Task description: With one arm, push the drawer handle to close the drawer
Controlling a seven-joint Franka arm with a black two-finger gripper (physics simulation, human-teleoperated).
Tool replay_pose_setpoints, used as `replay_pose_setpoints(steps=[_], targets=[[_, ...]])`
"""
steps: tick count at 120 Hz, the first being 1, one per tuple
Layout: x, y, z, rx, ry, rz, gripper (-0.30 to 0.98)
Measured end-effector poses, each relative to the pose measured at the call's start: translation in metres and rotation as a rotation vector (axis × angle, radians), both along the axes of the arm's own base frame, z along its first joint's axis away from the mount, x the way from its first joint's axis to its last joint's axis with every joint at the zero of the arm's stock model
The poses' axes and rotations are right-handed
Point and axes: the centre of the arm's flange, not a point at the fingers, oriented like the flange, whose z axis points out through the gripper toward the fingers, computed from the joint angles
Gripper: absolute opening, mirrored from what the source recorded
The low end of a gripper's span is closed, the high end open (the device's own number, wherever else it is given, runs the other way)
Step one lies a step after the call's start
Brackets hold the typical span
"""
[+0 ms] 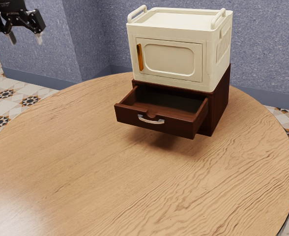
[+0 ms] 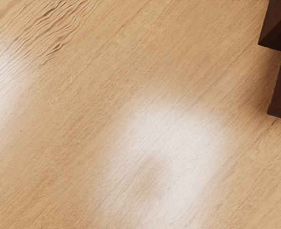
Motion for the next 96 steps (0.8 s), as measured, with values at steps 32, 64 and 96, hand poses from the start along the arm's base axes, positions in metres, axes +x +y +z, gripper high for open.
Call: replay_pose_setpoints(steps=[32,64,96], targets=[[-0.04,-0.015,0.066,-0.007,-0.13,-0.041,0.67],[-0.019,-0.037,0.064,-0.008,-0.171,-0.083,0.67],[-0.075,-0.063,-0.026,-0.166,0.054,-0.2,0.67]])
